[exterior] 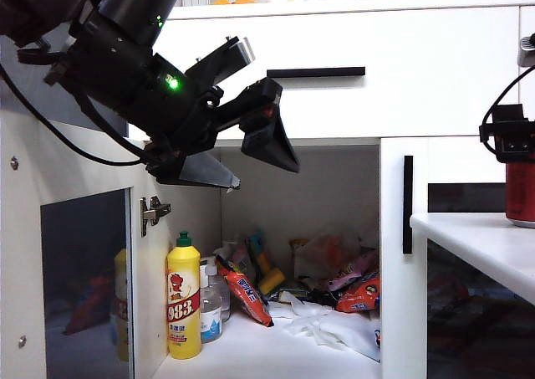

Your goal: Open the left door of the white cabinet, pick up a can of beverage from the table on the right, place it inside the cabinet, and finally close the cabinet door.

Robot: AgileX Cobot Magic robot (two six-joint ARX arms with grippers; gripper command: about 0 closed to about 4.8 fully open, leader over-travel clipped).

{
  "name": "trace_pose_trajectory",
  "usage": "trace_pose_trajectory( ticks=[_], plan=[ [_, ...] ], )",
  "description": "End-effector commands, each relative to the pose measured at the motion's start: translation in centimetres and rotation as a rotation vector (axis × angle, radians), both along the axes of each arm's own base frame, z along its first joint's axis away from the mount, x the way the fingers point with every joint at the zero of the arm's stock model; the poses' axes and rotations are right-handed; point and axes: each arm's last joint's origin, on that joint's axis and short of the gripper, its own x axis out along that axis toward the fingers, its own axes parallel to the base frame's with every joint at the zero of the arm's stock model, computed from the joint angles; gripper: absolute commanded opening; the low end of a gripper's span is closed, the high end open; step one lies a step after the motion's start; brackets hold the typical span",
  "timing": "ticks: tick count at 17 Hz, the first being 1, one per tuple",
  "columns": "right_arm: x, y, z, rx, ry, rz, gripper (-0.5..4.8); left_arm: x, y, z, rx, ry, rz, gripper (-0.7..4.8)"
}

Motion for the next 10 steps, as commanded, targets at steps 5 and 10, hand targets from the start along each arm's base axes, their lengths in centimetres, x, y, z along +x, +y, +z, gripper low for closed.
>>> trace_pose_trajectory(
  ticks=[5,10],
  plan=[
    [0.0,0.0,0.5,-0.001,-0.018,0.006,3.36,-0.1,0.3,0.9,-0.023,-0.025,0.001,4.79],
    [-0.5,0.7,1.7,0.005,-0.067,0.047,3.36,-0.6,0.7,2.2,-0.035,-0.043,0.003,4.79]
  ],
)
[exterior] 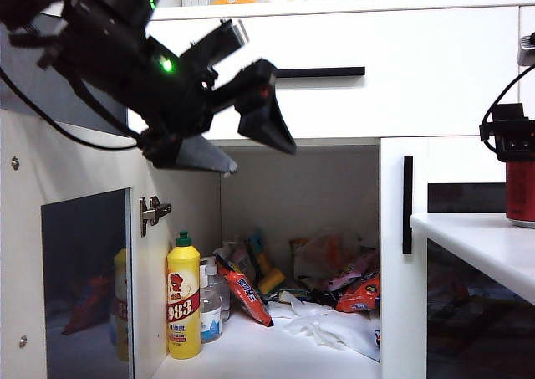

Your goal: Open the left door of the white cabinet, pick up a can of beverage from the table on the right, place it inside the cabinet, and finally close the cabinet door.

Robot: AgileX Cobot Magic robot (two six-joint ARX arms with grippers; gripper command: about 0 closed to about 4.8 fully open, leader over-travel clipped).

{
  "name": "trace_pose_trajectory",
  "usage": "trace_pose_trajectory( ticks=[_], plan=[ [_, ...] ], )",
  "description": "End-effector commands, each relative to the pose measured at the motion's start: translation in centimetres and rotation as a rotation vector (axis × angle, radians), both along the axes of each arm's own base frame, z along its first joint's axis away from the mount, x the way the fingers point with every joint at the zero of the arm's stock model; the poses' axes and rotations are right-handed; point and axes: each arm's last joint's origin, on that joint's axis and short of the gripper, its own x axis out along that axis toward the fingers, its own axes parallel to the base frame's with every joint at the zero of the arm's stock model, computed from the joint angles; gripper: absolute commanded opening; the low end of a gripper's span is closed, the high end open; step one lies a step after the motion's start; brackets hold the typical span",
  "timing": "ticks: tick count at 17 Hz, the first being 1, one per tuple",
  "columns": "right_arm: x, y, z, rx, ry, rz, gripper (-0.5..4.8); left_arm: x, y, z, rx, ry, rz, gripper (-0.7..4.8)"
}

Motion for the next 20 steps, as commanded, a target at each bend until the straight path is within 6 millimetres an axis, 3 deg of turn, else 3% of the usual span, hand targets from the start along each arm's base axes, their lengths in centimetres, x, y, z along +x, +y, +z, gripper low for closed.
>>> trace_pose_trajectory(
  ticks=[1,7,13,16,20],
  plan=[
    [-0.4,0.6,1.9,0.010,-0.094,0.039,3.36,-0.2,0.4,0.9,-0.018,-0.015,-0.005,4.79],
    [-2.1,2.2,5.0,0.030,-0.189,0.178,3.36,-0.7,1.8,2.5,-0.029,-0.014,-0.005,4.79],
    [-3.1,7.4,6.6,0.056,-0.199,0.466,3.36,-3.1,3.9,6.5,-0.042,-0.105,-0.012,4.79],
    [-2.4,9.3,7.6,0.067,-0.216,0.547,3.36,-5.0,5.3,8.2,-0.045,-0.112,-0.012,4.79],
    [1.0,11.4,7.3,0.066,-0.174,0.602,3.36,-8.6,8.5,10.8,-0.053,-0.138,0.029,4.79]
  ],
)
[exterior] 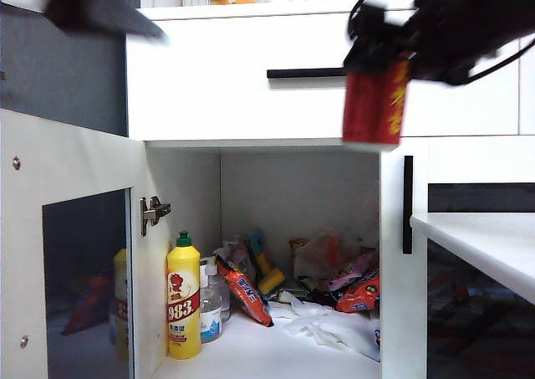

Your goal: Open the left door of the white cabinet, pick up a can of beverage from the table on the right, place it inside the cabinet, and finally close the cabinet door.

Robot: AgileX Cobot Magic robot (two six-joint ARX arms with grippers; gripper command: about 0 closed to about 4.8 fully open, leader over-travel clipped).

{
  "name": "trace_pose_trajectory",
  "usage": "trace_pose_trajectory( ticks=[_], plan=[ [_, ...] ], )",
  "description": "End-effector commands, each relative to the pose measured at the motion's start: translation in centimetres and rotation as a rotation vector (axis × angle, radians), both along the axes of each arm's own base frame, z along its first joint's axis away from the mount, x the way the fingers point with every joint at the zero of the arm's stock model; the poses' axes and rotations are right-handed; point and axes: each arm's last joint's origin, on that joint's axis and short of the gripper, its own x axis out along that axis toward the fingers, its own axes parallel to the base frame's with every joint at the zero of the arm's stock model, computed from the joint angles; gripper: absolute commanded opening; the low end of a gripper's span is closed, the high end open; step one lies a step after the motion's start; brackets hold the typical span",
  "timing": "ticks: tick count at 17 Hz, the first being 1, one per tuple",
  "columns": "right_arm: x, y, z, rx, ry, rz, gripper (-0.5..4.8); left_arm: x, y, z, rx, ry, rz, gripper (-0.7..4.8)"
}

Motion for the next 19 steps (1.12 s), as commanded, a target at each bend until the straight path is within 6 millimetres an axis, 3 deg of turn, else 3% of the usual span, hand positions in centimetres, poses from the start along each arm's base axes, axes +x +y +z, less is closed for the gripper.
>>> trace_pose_trajectory(
  ticks=[1,5,11,15,19],
  plan=[
    [2.1,1.3,0.4,0.022,-0.040,0.024,3.36,-2.0,1.6,0.9,0.010,0.002,0.023,4.79],
    [6.0,3.8,-3.1,0.010,-0.002,0.077,3.36,-4.2,3.4,1.2,0.058,0.012,0.059,4.79],
    [9.9,5.9,-7.8,0.002,0.110,0.100,3.36,-4.7,3.8,1.1,0.075,0.035,0.061,4.79],
    [11.1,6.5,-9.9,-0.003,0.134,0.091,3.36,-4.7,3.8,1.0,0.096,0.025,0.060,4.79],
    [11.4,6.6,-10.3,-0.052,0.040,0.066,3.36,-4.8,3.8,0.8,0.125,0.029,0.053,4.79]
  ],
)
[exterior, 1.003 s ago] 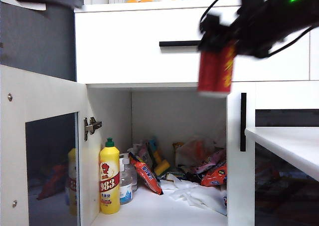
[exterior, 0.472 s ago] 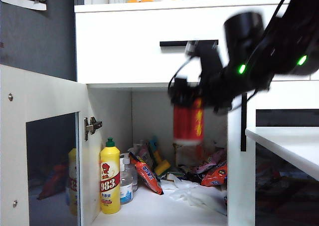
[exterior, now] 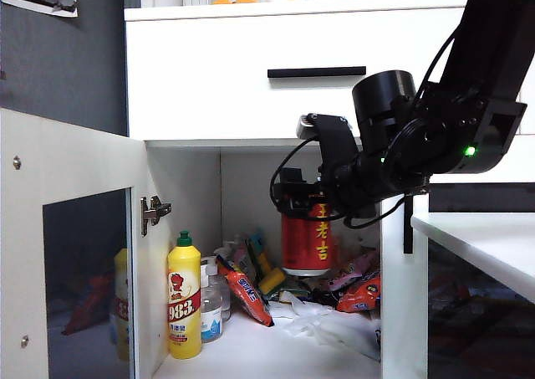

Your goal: Open the left door of the white cabinet, pick up a can of beverage from the table on the right, place it inside the cabinet, and finally close the cabinet door.

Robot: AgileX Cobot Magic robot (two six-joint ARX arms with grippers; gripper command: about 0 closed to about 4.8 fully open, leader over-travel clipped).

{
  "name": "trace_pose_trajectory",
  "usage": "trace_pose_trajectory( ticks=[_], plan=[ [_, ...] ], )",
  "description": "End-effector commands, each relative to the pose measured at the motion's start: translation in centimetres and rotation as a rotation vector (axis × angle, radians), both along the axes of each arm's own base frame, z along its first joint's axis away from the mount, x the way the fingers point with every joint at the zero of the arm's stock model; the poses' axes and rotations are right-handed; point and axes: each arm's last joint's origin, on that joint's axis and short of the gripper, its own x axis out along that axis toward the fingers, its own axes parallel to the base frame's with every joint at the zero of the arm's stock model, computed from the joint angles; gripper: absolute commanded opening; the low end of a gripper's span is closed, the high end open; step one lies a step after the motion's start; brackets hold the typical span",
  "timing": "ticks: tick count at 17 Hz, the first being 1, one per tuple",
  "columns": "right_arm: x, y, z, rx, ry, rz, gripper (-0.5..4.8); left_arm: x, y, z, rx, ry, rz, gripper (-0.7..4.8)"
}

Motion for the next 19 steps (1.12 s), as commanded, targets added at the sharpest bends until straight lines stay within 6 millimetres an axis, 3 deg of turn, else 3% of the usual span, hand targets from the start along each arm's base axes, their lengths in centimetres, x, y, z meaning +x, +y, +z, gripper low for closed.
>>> trace_pose_trajectory(
  ticks=[1,4,7,11,17,19],
  plan=[
    [0.7,0.4,1.2,0.052,-0.174,0.001,3.36,-0.1,0.0,0.0,0.010,-0.009,-0.003,4.79],
    [2.4,1.3,-0.1,0.035,-0.141,0.008,3.36,-0.1,0.1,-0.1,0.042,-0.022,-0.009,4.79],
    [3.8,1.3,0.7,0.044,-0.161,-0.008,3.36,-0.1,0.0,-0.2,0.045,-0.021,-0.010,4.79],
    [6.3,1.7,0.4,-0.001,-0.141,-0.021,3.36,0.2,-0.1,-2.5,0.070,0.025,-0.011,4.79],
    [8.7,-2.7,-1.9,0.000,-0.150,-0.088,3.36,0.4,-0.2,-2.6,0.067,0.007,-0.012,4.79],
    [10.4,-2.4,-2.6,0.021,-0.159,-0.040,3.36,0.7,-0.3,-3.5,0.054,-0.017,0.005,4.79]
  ],
)
